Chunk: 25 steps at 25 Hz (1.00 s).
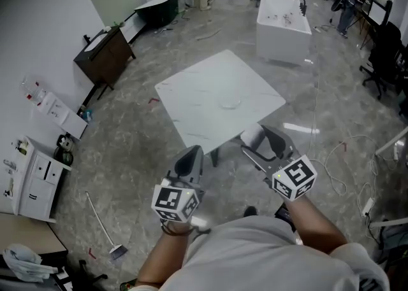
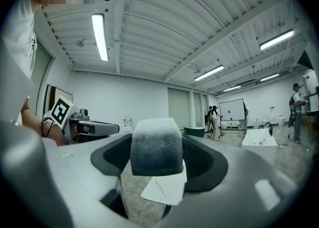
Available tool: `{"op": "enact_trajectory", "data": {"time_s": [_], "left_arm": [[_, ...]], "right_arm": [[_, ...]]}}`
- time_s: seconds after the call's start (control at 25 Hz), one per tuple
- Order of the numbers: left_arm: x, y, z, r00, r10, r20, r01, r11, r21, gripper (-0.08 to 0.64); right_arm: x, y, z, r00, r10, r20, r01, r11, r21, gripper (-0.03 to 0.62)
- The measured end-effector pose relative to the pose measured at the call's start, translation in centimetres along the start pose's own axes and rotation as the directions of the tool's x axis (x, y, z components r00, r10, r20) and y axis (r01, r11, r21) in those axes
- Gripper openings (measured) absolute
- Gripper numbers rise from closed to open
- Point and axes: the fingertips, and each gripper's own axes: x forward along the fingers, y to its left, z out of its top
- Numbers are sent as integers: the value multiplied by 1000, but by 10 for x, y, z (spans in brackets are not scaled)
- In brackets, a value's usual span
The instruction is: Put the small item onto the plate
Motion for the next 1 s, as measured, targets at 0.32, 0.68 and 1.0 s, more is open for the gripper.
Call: {"op": "enact_trajectory", "data": {"time_s": [0.32, 0.68, 1.0], "left_arm": [[100, -17, 8, 1000, 12, 5, -12, 1000, 0, 7], [178, 9, 0, 1000, -20, -11, 20, 1000, -20, 6], [267, 59, -8, 996, -91, -16, 90, 995, -43, 6]], "right_arm": [[6, -91, 0, 1000, 30, -5, -30, 1000, 1, 305], [43, -147, -14, 999, 22, -36, -21, 1000, 16, 305], [107, -204, -21, 997, -21, -71, 22, 1000, 16, 305]]}}
